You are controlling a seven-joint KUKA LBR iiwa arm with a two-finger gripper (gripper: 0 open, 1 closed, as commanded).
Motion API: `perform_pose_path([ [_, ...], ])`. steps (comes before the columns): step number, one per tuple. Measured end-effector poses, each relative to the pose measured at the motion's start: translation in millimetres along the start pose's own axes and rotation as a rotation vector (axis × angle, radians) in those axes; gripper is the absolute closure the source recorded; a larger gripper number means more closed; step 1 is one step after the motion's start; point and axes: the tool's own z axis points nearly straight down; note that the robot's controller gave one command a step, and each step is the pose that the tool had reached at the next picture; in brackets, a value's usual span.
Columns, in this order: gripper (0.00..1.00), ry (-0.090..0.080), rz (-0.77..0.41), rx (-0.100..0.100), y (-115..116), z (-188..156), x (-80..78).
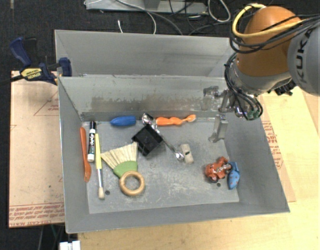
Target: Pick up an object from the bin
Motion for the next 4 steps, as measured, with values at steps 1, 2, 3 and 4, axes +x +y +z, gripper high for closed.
perform_pose_path([
  [1,0.0,-0.008,-0.001,0.001,0,-4,-1.5],
  [2,0.0,-0.009,-0.204,0.001,-25,60,27.1],
  [3,0.0,-0.014,0.002,-0.001,-61,73,58.4],
  [4,0.0,-0.01,-0.287,-0.001,-58,80,74.9],
])
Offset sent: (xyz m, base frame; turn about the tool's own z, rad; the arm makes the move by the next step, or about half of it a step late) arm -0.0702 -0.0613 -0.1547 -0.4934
